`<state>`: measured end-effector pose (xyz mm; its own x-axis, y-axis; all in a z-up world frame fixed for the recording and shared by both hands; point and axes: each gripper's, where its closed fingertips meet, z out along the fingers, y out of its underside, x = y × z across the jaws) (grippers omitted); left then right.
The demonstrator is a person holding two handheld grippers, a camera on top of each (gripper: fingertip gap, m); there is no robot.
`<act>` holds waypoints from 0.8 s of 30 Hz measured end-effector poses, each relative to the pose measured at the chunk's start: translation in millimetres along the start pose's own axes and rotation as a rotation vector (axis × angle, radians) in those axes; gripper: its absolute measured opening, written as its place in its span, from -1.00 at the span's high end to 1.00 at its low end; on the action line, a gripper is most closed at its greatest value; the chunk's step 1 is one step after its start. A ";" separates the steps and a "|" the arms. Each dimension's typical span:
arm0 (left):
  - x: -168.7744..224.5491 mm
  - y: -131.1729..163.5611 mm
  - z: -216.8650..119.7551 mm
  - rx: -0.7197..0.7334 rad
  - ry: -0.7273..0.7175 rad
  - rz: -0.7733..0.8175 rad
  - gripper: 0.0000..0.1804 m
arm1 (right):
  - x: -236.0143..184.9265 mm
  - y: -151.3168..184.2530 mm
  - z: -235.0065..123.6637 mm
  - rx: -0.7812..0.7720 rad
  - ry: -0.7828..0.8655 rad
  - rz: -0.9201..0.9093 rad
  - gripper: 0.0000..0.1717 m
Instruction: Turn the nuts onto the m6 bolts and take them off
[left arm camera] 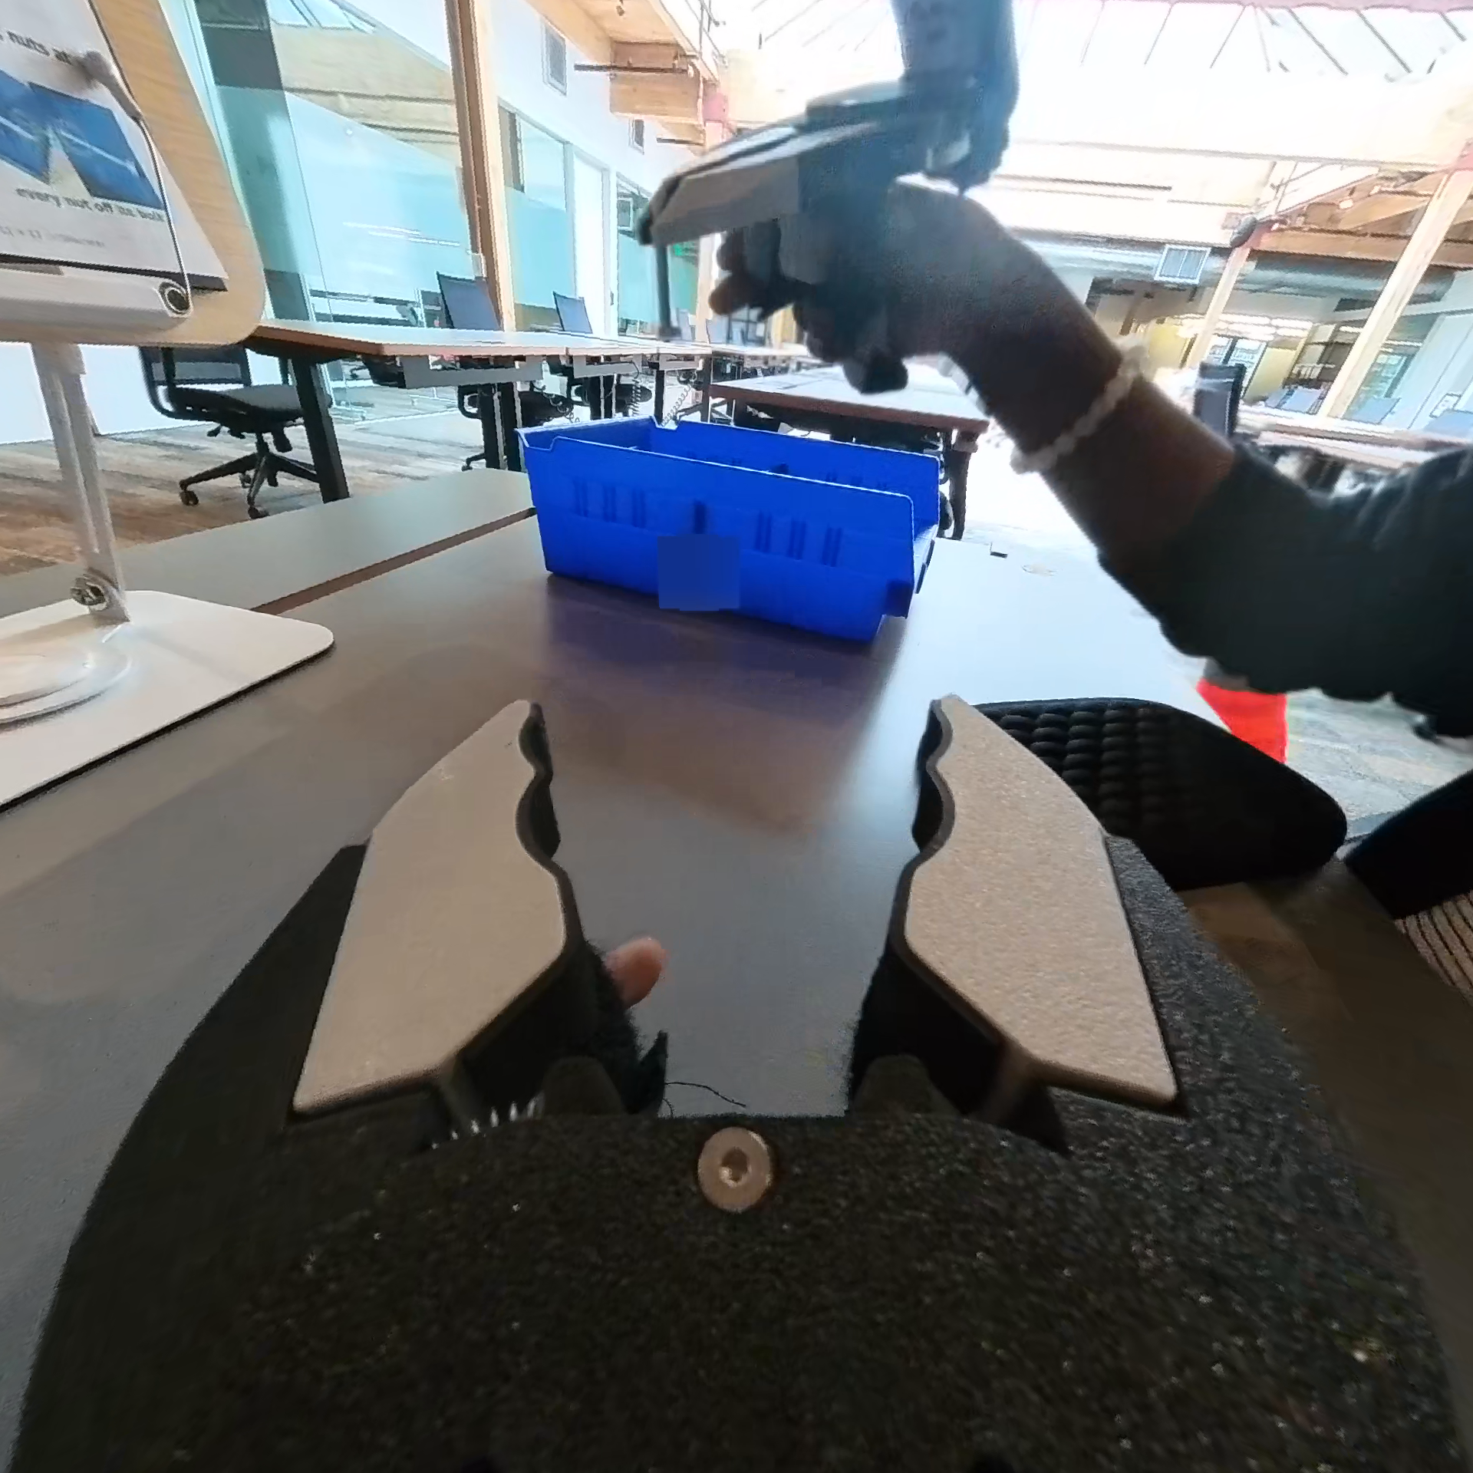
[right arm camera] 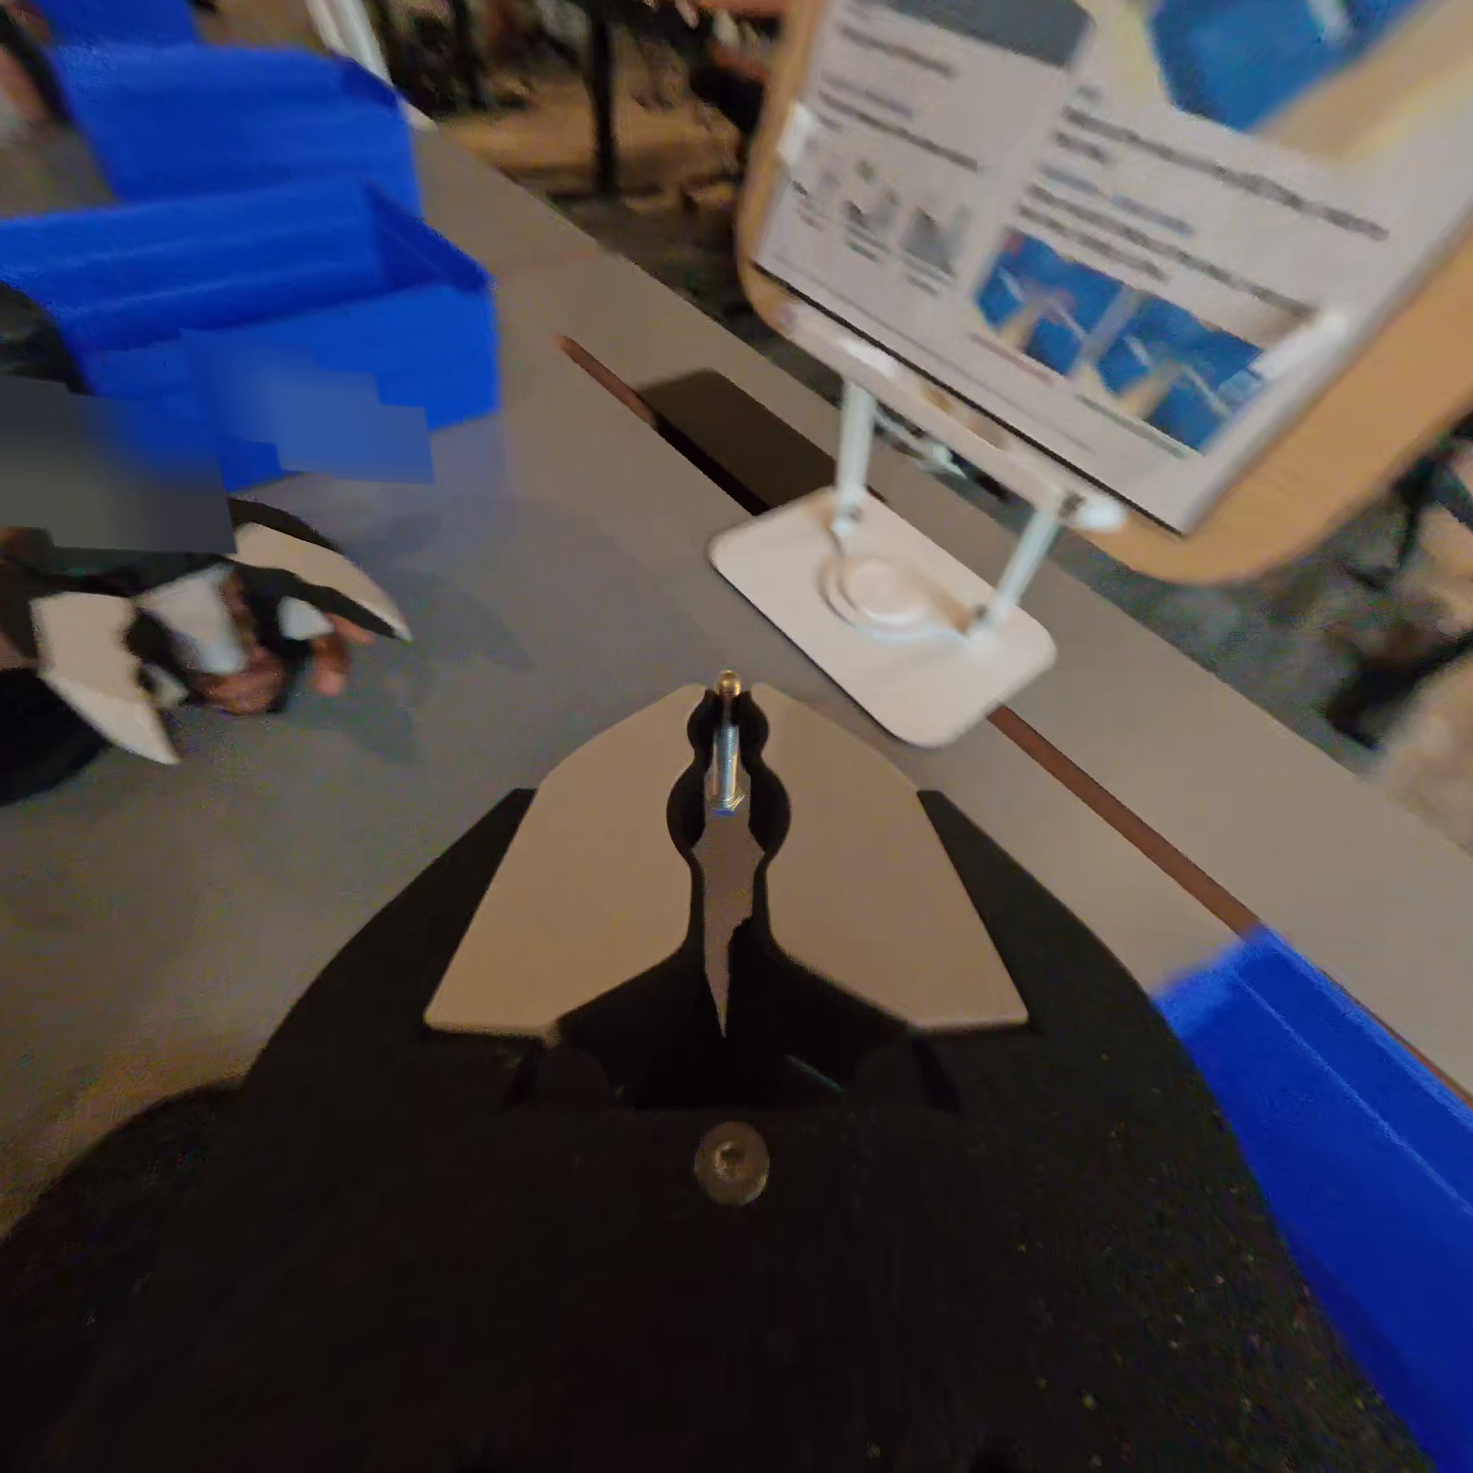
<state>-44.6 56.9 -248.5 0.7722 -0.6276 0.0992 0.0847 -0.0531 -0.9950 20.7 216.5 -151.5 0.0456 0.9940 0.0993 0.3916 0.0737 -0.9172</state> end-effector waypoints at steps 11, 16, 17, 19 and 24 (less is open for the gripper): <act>4.0 3.9 2.9 -0.033 0.008 0.034 -0.16 | 145.0 102.3 -71.8 -0.537 0.277 0.244 0.94; 2.4 2.8 2.1 -0.024 0.005 0.019 -0.23 | 186.7 156.1 -73.6 -0.709 0.329 0.365 0.94; 2.9 2.9 2.2 -0.024 0.008 0.023 -0.24 | 194.0 166.1 -72.8 -0.738 0.345 0.380 0.94; 2.9 3.3 2.5 -0.028 0.005 0.025 -0.27 | 205.1 184.5 -70.1 -0.791 0.363 0.401 0.94; 1.8 3.7 2.8 -0.031 0.003 0.016 -0.31 | 224.1 224.5 -68.4 -0.950 0.418 0.371 0.94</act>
<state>-41.2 57.8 -252.0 0.7714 -0.6308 0.0837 0.0533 -0.0669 -0.9963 181.7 450.3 -308.8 0.5436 0.8228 0.1659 0.8283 -0.4939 -0.2645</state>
